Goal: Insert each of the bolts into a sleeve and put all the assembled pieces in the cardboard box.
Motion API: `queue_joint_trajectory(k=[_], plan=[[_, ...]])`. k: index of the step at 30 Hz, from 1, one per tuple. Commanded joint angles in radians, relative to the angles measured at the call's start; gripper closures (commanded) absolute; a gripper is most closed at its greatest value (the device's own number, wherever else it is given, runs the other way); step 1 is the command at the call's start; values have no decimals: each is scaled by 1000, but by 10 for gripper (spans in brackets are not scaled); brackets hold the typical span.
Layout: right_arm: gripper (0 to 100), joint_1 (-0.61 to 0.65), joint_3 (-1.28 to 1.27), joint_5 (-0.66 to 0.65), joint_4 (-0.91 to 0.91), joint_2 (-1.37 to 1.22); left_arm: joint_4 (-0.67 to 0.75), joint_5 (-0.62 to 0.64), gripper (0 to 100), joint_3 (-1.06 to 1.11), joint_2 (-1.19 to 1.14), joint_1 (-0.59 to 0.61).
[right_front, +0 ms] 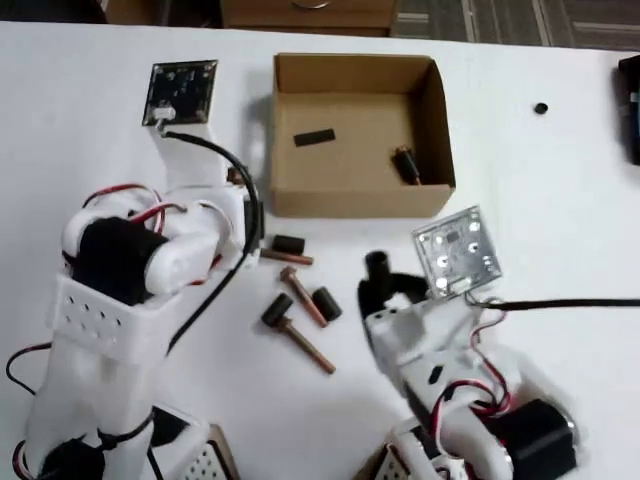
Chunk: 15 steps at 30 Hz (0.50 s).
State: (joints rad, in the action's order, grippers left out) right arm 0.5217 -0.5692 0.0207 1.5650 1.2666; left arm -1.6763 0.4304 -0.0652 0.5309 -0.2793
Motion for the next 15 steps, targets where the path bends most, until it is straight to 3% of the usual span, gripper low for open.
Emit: queue_joint_trajectory(k=[1, 11, 15], plan=[[978, 82, -55, 69, -1, 41, 26, 28, 979, -64, 35, -11], [978, 124, -196, 117, -30, 183, 26, 31, 979, -117, 35, -11], [978, 214, -244, 118, -81, 249, 28, 32, 979, -122, 35, -11]])
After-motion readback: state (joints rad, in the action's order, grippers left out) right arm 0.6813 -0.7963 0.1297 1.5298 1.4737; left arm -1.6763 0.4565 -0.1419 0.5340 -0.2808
